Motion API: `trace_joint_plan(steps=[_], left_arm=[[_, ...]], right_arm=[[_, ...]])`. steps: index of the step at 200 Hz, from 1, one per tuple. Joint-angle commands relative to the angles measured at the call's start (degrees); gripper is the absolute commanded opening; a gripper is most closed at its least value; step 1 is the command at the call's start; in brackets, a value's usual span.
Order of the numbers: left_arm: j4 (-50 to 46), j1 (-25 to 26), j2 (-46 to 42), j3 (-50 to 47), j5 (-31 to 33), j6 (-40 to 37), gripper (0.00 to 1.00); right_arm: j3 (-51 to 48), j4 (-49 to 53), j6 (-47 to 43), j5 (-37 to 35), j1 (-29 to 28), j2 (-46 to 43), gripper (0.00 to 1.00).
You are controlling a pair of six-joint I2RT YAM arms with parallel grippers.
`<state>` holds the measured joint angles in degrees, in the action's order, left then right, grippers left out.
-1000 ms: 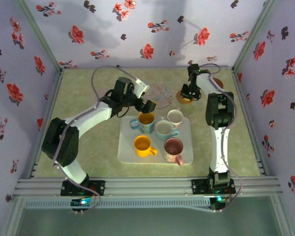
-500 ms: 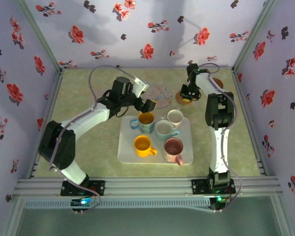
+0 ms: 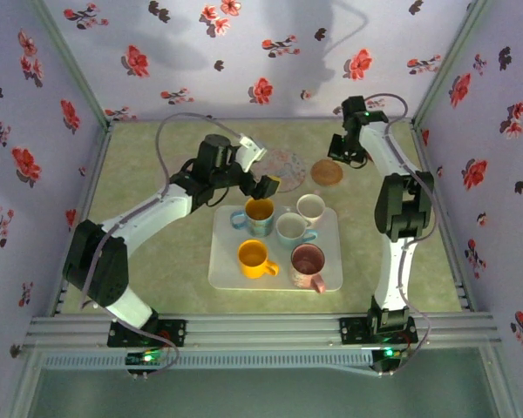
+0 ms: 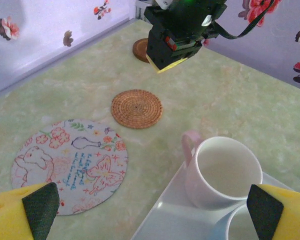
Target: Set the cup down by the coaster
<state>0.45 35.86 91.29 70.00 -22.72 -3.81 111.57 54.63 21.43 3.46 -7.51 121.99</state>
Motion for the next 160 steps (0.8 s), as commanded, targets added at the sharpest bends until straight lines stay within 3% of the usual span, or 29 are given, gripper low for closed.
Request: trace_joint_plan(steps=[1,36,97,160], left_arm=[[-0.51,0.61,-0.80,3.48,-1.02,-1.96,0.99],[2.72,1.58,-0.55,3.20,2.70,-1.63,0.99],[3.51,2.83,-0.13,2.94,3.04,0.00,0.99],[4.15,3.00,-1.90,-0.79,3.17,1.92,1.00]], right_arm=[[-0.96,-0.13,-0.57,-2.70,2.37,-1.91,0.00],[-2.15,-3.82,-0.34,-4.79,4.51,-2.66,0.00],[-4.35,-13.59,3.03,-10.23,7.36,-0.83,0.00],[2.57,-13.45,4.23,-10.48,10.33,6.95,0.00]])
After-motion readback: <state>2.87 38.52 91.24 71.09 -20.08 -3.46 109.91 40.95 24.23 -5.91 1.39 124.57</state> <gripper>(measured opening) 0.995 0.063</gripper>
